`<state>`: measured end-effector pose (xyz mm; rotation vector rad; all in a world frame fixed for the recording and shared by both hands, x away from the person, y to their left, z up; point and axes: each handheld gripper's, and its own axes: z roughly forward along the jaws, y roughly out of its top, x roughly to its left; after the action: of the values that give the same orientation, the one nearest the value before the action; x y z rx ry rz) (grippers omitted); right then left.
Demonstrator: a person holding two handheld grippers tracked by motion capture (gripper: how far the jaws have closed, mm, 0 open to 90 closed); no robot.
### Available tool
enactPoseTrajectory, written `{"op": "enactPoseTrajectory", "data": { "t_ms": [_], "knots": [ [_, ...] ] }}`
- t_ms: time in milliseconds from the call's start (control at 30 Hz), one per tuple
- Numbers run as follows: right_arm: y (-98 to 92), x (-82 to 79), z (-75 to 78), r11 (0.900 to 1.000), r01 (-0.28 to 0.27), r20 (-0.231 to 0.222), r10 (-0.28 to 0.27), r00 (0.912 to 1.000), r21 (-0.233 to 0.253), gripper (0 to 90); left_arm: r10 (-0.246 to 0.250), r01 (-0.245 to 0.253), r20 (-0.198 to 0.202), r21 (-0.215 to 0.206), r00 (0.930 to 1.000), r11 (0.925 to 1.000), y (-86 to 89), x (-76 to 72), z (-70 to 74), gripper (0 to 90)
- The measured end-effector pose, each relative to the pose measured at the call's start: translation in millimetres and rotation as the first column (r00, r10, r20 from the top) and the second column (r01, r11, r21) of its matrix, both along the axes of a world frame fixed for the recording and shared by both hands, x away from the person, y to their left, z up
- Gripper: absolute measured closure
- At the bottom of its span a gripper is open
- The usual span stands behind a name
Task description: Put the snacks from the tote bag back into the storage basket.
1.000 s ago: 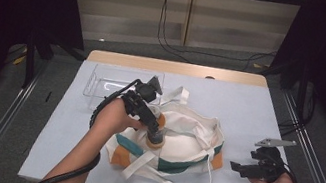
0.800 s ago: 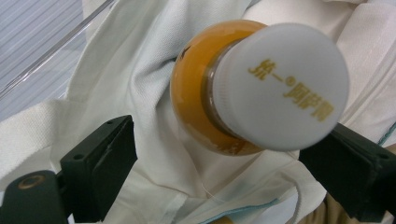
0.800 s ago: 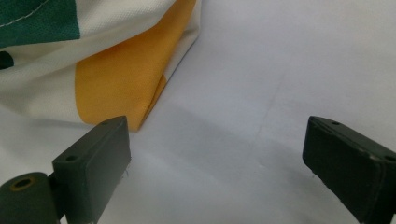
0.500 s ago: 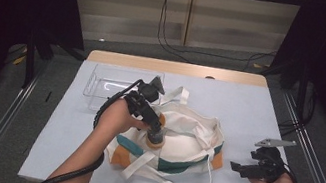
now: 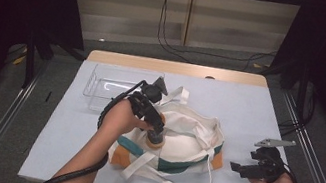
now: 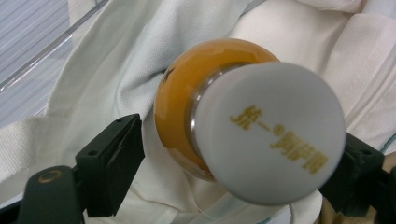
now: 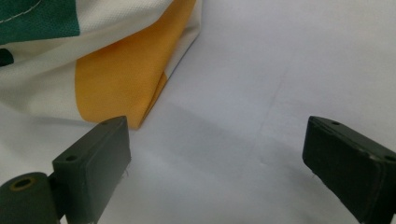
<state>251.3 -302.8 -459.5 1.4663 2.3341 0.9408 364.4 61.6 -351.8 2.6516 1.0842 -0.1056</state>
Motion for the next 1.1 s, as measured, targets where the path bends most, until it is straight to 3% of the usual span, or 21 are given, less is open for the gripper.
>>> {"op": "enactPoseTrajectory", "data": {
  "t_ms": [567,700,1100],
  "knots": [
    [0.6,0.1,0.0,1.000,-0.003,-0.005,0.003,1.0000,0.000,7.5,-0.003,0.003,0.004,-0.003,1.0000,1.0000,-7.2,2.3,-2.5,26.7],
    [0.5,-0.1,0.5,1.000,-0.001,-0.006,0.001,1.0000,-0.004,7.5,-0.005,0.005,0.004,0.013,1.0000,0.9999,-7.7,3.5,-1.9,29.0],
    [0.7,0.0,0.7,1.000,-0.005,-0.007,0.005,1.0000,-0.003,7.6,0.008,-0.008,0.008,0.007,0.9999,0.9999,-7.7,3.7,-1.8,30.1]
  ]
}}
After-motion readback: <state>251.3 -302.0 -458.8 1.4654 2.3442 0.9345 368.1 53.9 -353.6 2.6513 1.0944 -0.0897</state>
